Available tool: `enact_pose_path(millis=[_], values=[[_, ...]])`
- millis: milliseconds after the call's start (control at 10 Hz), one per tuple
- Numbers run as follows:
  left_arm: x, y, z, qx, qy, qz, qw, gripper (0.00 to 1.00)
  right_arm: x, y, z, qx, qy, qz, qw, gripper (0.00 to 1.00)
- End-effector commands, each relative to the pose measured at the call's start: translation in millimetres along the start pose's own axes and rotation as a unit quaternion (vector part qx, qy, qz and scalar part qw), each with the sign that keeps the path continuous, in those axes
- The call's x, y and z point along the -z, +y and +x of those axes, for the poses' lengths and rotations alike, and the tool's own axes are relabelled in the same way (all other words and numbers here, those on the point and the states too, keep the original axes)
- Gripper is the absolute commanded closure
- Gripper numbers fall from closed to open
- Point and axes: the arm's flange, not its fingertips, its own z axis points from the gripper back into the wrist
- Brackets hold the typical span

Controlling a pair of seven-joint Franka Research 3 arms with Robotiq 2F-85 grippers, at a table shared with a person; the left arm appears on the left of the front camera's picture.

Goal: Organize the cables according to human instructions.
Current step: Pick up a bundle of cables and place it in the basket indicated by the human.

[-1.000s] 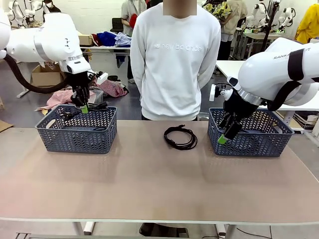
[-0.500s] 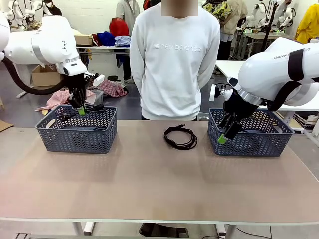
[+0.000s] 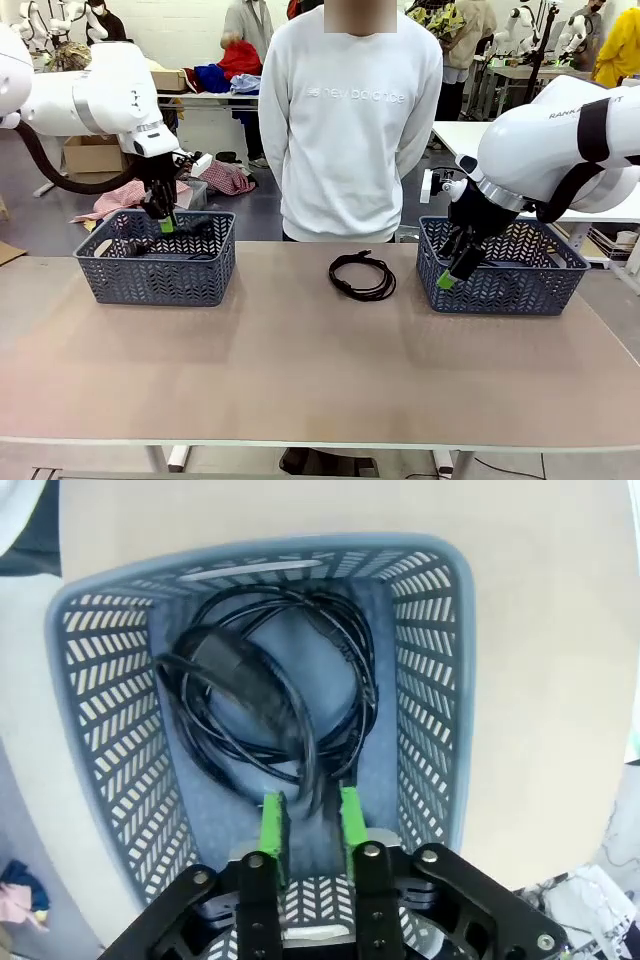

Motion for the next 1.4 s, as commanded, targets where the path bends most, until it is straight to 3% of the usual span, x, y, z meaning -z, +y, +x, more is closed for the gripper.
enact_pose_path(millis=[0,100,200,300,400,500,600,1100,1200,1300], values=[[-4,5,0,-0.017,0.003,0.001,1.000,0.47,-2,0,2,0.005,0.005,-0.005,1.000,0.00],[-6,4,0,-0.021,0.004,-0.005,1.000,0.62,-2,0,2,0.005,0.005,-0.005,1.000,0.00],[-10,4,1,-0.024,0.007,-0.010,1.000,0.28,-2,0,2,0.005,0.005,-0.005,1.000,0.00],[-15,3,3,-0.027,0.012,-0.013,0.999,0.41,-2,0,2,0.005,0.005,-0.005,1.000,0.00],[-19,3,4,-0.030,0.014,-0.017,0.999,0.09,-2,0,2,0.005,0.005,-0.005,1.000,0.00],[-24,2,6,-0.031,0.016,-0.020,0.999,0.21,-2,0,2,0.005,0.005,-0.005,1.000,0.00],[-30,1,9,-0.029,0.014,-0.023,0.999,0.00,-2,0,2,0.005,0.005,-0.005,1.000,0.00],[-45,-12,24,-0.049,0.005,-0.011,0.999,0.00,-2,0,2,0.005,0.005,-0.005,1.000,0.00],[-47,-16,32,-0.092,-0.017,-0.003,0.996,0.00,-2,0,2,0.005,0.005,-0.005,1.000,0.00],[-43,-4,20,-0.037,0.006,-0.016,0.999,0.00,-2,0,2,0.005,0.005,-0.005,1.000,0.00]])
